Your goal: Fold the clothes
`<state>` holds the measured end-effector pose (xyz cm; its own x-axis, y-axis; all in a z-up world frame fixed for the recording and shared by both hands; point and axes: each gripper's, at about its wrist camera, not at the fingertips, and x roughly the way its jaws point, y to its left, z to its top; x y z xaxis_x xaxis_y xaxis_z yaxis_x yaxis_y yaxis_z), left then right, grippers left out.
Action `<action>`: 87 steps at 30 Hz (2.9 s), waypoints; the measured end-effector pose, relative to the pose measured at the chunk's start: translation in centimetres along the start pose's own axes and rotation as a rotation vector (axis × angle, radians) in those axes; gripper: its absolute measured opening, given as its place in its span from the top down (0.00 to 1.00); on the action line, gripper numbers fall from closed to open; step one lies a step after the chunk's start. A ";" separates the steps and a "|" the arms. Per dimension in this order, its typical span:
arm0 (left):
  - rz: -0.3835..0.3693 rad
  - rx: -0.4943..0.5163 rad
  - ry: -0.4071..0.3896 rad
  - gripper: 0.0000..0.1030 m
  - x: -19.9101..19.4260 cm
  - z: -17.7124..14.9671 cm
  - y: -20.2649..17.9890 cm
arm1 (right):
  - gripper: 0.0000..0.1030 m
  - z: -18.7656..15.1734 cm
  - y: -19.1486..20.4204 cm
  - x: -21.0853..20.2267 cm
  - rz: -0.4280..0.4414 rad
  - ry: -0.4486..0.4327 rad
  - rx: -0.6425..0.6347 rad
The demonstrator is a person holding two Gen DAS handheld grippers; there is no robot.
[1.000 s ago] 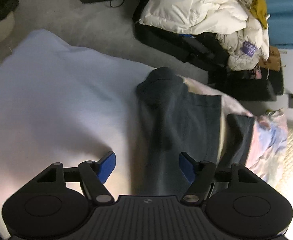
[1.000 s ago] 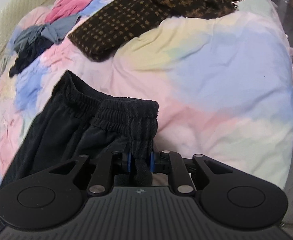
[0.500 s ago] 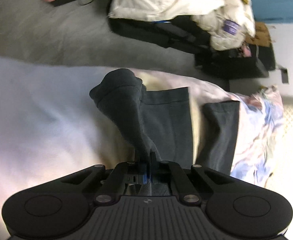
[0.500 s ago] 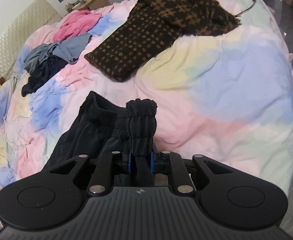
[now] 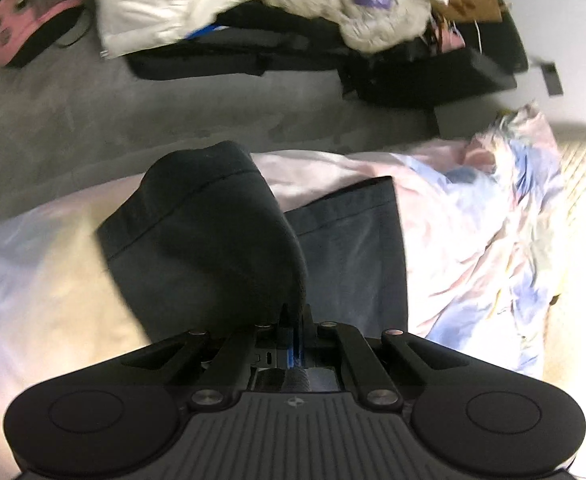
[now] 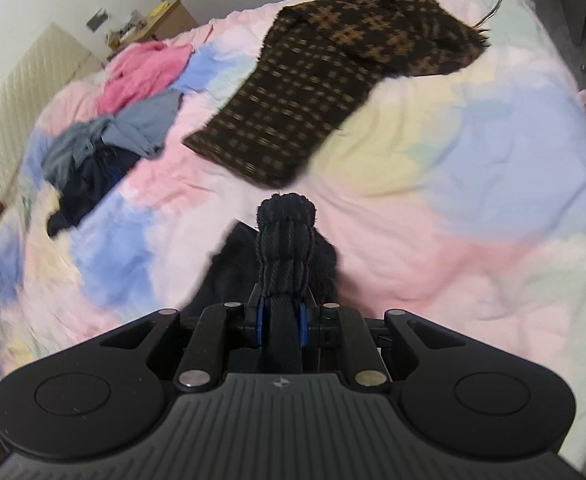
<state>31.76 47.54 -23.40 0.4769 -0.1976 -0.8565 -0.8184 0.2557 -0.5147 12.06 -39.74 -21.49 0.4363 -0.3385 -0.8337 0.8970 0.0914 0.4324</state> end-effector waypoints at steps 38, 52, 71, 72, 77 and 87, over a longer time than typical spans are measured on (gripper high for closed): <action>0.251 0.280 -0.059 0.61 21.0 0.0 -22.9 | 0.42 4.4 8.7 19.8 0.135 0.169 -0.035; 0.165 0.615 0.003 0.55 18.8 -17.6 -23.3 | 0.24 3.2 -6.3 14.6 0.191 0.142 0.042; 0.227 0.777 0.151 0.56 17.1 -31.9 -19.8 | 0.21 0.2 -8.0 20.5 0.478 0.119 0.038; 0.228 0.776 0.149 0.56 16.8 -32.0 -19.6 | 0.21 0.4 -8.0 20.4 0.495 0.107 0.040; 0.229 0.773 0.144 0.56 15.5 -32.4 -18.5 | 0.22 0.0 -8.0 22.5 0.418 0.148 0.055; 0.187 0.813 0.124 0.56 13.0 -34.4 -19.5 | 0.65 0.0 -3.7 18.9 0.269 0.075 -0.053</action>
<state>42.83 7.46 -23.12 0.2790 -0.1749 -0.9442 -0.3719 0.8869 -0.2741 17.02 -46.46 -38.81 0.6611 -0.2255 -0.7156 0.7502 0.2180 0.6243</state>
